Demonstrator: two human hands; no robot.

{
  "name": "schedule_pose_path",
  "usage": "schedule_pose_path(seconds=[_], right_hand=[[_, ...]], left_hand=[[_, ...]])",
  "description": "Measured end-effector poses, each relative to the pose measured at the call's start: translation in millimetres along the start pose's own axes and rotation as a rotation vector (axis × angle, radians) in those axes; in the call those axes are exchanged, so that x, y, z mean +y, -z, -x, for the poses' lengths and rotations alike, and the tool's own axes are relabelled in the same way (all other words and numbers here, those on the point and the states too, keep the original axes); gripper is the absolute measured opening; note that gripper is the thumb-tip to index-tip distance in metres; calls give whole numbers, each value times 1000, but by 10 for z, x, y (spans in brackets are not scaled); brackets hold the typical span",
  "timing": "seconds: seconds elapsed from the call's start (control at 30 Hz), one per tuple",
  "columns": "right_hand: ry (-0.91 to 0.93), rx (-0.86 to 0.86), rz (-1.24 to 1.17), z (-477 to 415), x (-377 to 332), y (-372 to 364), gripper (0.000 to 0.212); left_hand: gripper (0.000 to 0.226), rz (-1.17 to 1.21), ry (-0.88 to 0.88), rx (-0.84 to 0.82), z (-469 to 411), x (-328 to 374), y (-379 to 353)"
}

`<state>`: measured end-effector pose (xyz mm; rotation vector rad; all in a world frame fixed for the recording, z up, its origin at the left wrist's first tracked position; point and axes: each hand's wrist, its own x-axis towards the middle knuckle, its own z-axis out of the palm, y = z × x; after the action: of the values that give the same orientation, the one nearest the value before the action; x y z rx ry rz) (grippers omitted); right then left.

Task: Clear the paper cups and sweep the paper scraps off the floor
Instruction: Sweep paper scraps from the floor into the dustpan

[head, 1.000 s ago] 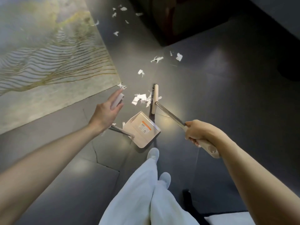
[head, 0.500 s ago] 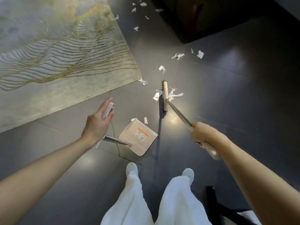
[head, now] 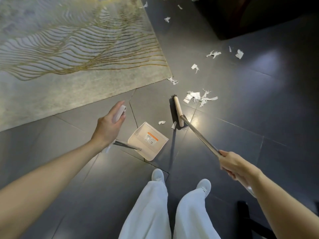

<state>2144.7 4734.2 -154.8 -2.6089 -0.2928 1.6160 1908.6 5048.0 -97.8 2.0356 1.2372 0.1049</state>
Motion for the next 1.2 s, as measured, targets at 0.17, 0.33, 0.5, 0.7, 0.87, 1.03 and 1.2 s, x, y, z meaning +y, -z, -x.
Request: schedule_pose_path(seconds=[0.17, 0.33, 0.5, 0.7, 0.87, 1.03, 1.2], right_hand=[[99, -29, 139, 92, -399, -50, 44], [147, -92, 219, 253, -740, -300, 51], [162, -176, 252, 446, -888, -256, 61], [103, -117, 135, 578, -649, 197, 77], [59, 10, 134, 551, -474, 651, 68], [13, 168, 189, 134, -207, 1340, 65], [2, 217, 273, -388, -143, 2069, 66]], left_hand=[[43, 51, -18, 33, -310, -53, 68], [35, 77, -86, 35, -507, -36, 72], [37, 113, -86, 9, -551, -60, 98], [36, 108, -120, -22, -536, 93, 61], [31, 87, -157, -16, -737, 508, -142], [36, 67, -180, 0, -1097, 1130, -488], [32, 33, -159, 28, -1555, 1687, -882]])
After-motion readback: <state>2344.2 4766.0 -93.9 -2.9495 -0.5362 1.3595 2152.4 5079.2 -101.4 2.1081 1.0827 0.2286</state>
